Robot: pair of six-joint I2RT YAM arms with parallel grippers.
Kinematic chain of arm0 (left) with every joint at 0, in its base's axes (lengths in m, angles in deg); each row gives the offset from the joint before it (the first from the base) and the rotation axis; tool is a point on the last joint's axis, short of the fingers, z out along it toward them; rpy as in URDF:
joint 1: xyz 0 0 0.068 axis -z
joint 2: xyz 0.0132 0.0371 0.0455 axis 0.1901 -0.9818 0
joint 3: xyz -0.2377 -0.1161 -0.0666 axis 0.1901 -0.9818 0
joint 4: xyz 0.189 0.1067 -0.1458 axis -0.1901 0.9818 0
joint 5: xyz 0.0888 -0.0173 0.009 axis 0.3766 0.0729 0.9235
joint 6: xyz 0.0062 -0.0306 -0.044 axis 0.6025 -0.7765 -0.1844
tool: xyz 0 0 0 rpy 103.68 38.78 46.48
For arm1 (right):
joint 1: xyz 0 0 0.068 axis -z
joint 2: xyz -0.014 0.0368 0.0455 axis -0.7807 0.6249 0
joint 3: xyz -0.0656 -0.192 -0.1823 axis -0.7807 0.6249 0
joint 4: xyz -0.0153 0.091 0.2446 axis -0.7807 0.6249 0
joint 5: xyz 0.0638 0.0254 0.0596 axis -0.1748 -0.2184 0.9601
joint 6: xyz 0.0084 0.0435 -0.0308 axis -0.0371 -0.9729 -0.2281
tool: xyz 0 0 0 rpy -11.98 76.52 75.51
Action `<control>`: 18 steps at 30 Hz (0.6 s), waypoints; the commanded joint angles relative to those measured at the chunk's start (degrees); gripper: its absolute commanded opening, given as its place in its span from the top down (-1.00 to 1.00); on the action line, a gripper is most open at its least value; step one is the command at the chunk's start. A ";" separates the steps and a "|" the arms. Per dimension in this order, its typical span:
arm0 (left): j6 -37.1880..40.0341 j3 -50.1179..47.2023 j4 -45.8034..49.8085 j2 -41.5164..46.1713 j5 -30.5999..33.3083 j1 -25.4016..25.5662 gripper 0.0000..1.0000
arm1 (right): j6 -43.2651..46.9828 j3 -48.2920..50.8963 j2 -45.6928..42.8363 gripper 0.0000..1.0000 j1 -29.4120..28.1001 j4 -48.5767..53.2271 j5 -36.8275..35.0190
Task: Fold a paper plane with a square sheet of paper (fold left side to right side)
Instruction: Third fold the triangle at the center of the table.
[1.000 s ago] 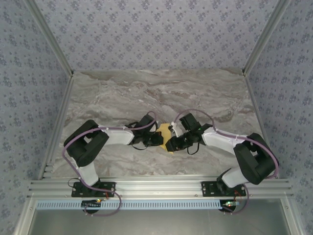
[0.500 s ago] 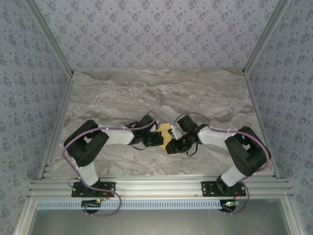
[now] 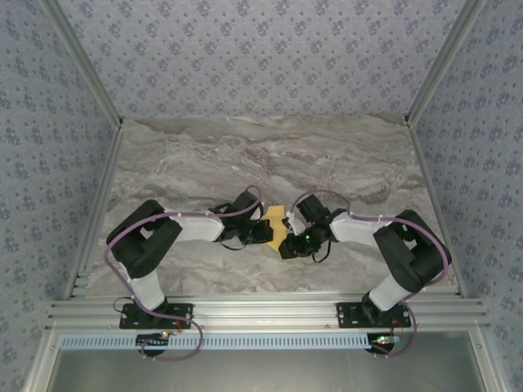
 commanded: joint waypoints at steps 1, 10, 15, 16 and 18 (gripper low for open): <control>0.58 -1.58 5.72 -2.72 5.70 0.21 0.99 | -1.64 2.67 -0.21 0.46 -0.30 4.67 -2.04; 0.75 -1.30 5.95 -2.72 5.73 0.20 1.00 | -0.78 4.17 -8.20 0.58 -0.22 11.60 -0.51; 0.62 -1.30 5.83 -2.39 5.45 0.25 0.99 | -1.77 1.68 -14.24 0.59 1.07 11.81 1.92; 0.48 -1.30 5.75 -2.30 5.49 0.24 0.99 | -2.42 1.29 -14.86 0.59 1.59 10.81 2.47; 0.54 -1.30 5.67 -2.28 5.38 0.28 0.99 | -4.27 0.91 -14.70 0.60 1.96 7.81 2.98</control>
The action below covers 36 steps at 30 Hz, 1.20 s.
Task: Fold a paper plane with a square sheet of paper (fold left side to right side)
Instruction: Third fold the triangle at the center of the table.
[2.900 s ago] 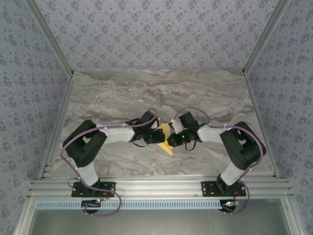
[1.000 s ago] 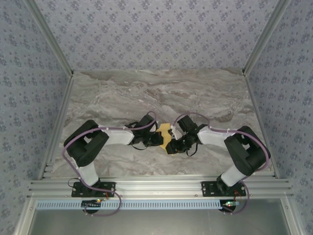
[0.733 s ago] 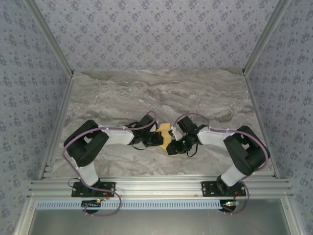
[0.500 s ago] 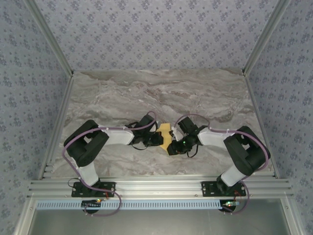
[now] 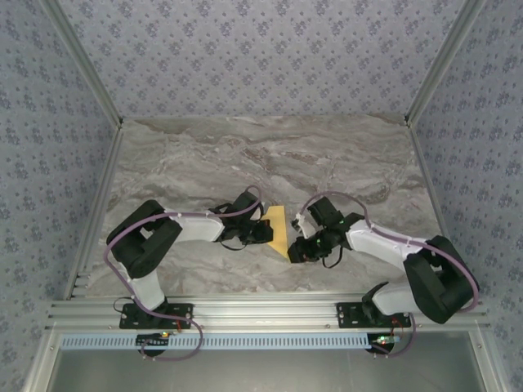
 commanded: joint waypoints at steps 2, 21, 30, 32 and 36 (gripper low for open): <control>0.43 -1.29 5.55 -2.20 5.16 0.29 1.00 | -3.88 -2.92 1.71 0.66 0.56 -2.57 0.81; 1.04 0.16 6.04 0.54 4.65 0.34 0.97 | -5.14 -3.05 15.93 0.95 -0.93 -2.10 -9.94; 1.09 -3.35 1.10 10.24 3.41 2.82 0.93 | -5.11 -2.80 17.61 1.00 -0.93 0.45 -15.41; 0.11 -3.82 -0.70 9.40 2.51 4.21 0.95 | -5.04 -3.03 18.15 1.00 -0.94 0.60 -15.85; -1.69 -4.46 -5.67 7.15 1.46 6.50 0.98 | -5.08 -3.05 18.48 1.00 -1.35 0.54 -16.14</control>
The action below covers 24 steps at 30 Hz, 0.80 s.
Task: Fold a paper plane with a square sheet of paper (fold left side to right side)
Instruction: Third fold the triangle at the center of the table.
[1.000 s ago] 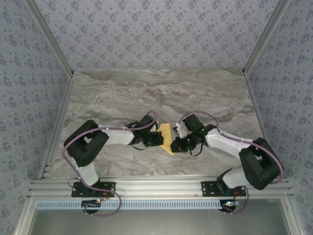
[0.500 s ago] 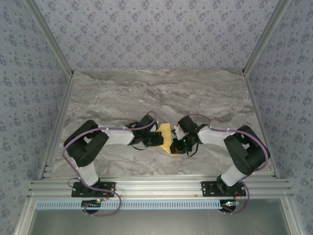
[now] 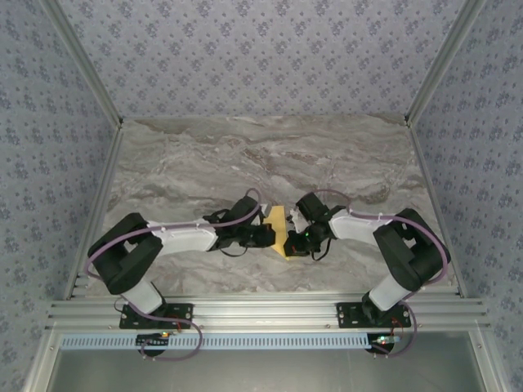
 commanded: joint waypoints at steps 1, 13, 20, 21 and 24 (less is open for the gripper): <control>-1.56 -0.83 -5.40 -2.32 -2.07 1.55 0.98 | 0.38 1.81 3.64 1.00 -0.48 5.14 -10.15; -3.18 -0.74 -7.22 -7.65 -1.60 1.94 1.00 | 0.28 1.35 4.08 1.00 -1.18 5.55 -10.55; -2.21 -0.40 -2.87 -9.12 2.06 1.72 1.00 | 0.86 0.55 4.30 1.00 -1.72 7.50 -12.13; -2.04 -0.18 -1.84 -9.18 2.45 1.46 1.00 | 0.90 0.58 4.29 1.00 -1.72 7.75 -12.40; -1.79 -0.13 0.84 -9.22 3.53 0.77 1.00 | 1.00 0.55 4.27 1.00 -1.73 8.32 -12.95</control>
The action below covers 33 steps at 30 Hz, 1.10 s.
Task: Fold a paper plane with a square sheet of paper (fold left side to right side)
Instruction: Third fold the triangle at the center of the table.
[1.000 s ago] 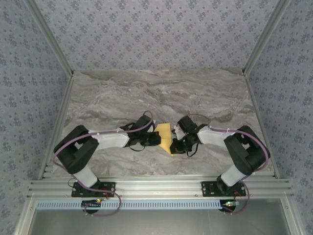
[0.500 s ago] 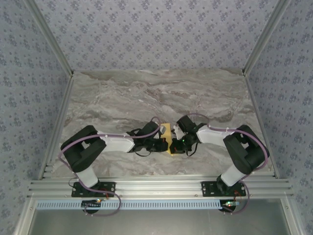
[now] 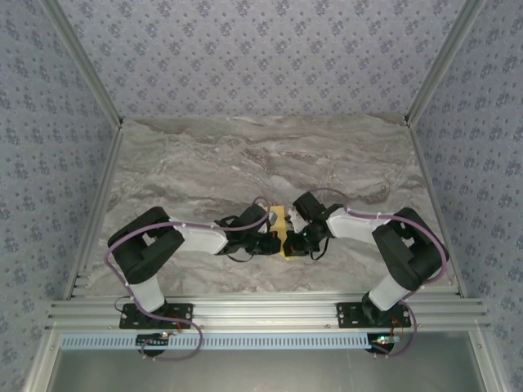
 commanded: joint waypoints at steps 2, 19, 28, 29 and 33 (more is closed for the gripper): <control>1.02 -0.65 6.56 -1.31 4.43 -1.67 1.00 | 0.91 2.51 3.69 1.00 -0.43 5.94 -10.74; 9.73 -0.97 11.56 1.83 7.30 -12.33 1.00 | 0.91 3.09 3.44 1.00 -0.88 6.96 -11.16; 12.47 -0.22 13.67 3.17 6.70 -17.54 1.00 | 0.97 3.69 2.67 1.00 -1.17 6.51 -10.19; 12.58 -0.35 13.86 3.91 6.49 -17.68 1.00 | 1.00 3.78 2.12 1.00 -1.11 5.55 -9.47; 12.94 -0.65 16.06 9.62 6.44 -17.88 0.94 | 1.70 3.59 -0.99 1.00 -1.15 1.89 -6.84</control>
